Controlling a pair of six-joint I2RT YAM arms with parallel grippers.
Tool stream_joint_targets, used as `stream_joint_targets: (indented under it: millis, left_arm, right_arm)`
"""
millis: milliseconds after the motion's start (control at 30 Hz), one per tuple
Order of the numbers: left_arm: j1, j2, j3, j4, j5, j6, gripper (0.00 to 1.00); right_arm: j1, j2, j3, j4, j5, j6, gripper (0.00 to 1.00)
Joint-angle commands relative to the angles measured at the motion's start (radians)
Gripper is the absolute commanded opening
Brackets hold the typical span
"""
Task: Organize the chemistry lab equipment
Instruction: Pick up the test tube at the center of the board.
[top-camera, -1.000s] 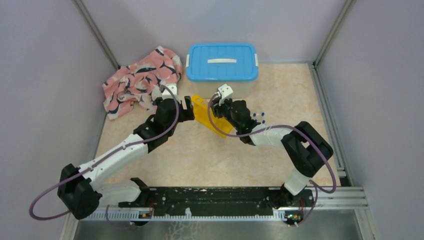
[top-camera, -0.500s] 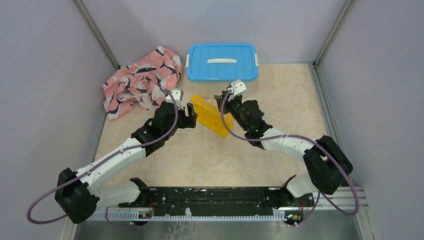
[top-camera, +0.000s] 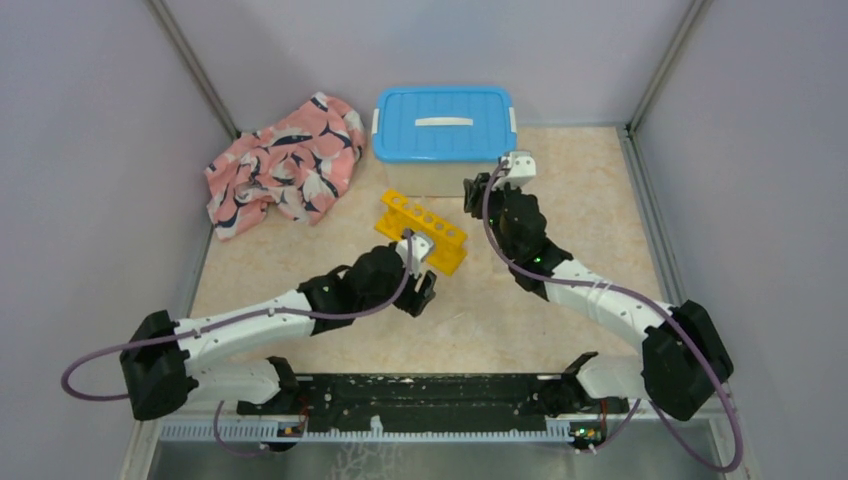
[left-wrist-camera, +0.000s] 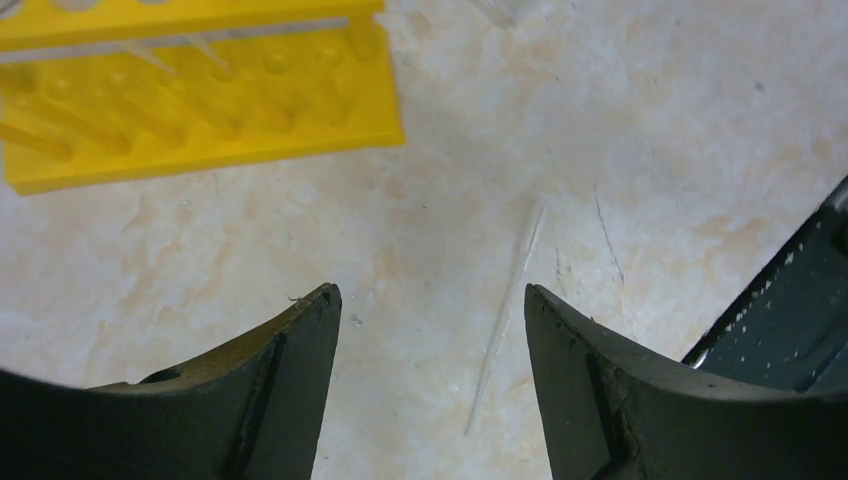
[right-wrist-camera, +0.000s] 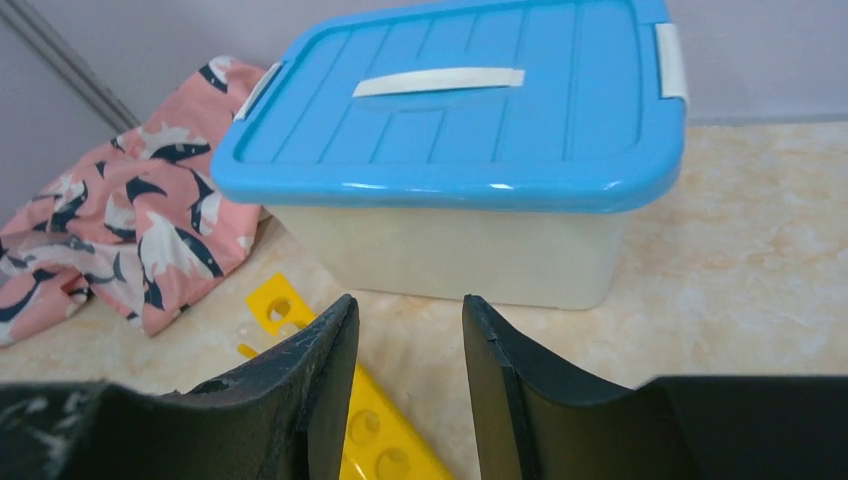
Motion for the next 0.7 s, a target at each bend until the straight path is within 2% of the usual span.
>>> stream_joint_targets:
  millis: [0,400,667]
  left_arm:
    - [-0.073,0.056,-0.001,-0.019,-0.001,0.037,0.73]
    - [-0.182,0.148,-0.088,0.072,0.038,0.03,0.68]
    - [-0.23,0.256,-0.094,0.141,0.018,0.03,0.65]
  right_arm:
    - [-0.029,-0.086,0.004,-0.04,0.041,0.088,0.43]
    - [-0.047,-0.163,-0.047,-0.065,0.04,0.119,0.43]
    - [-0.047,-0.174,-0.054,-0.066,0.035,0.121,0.43]
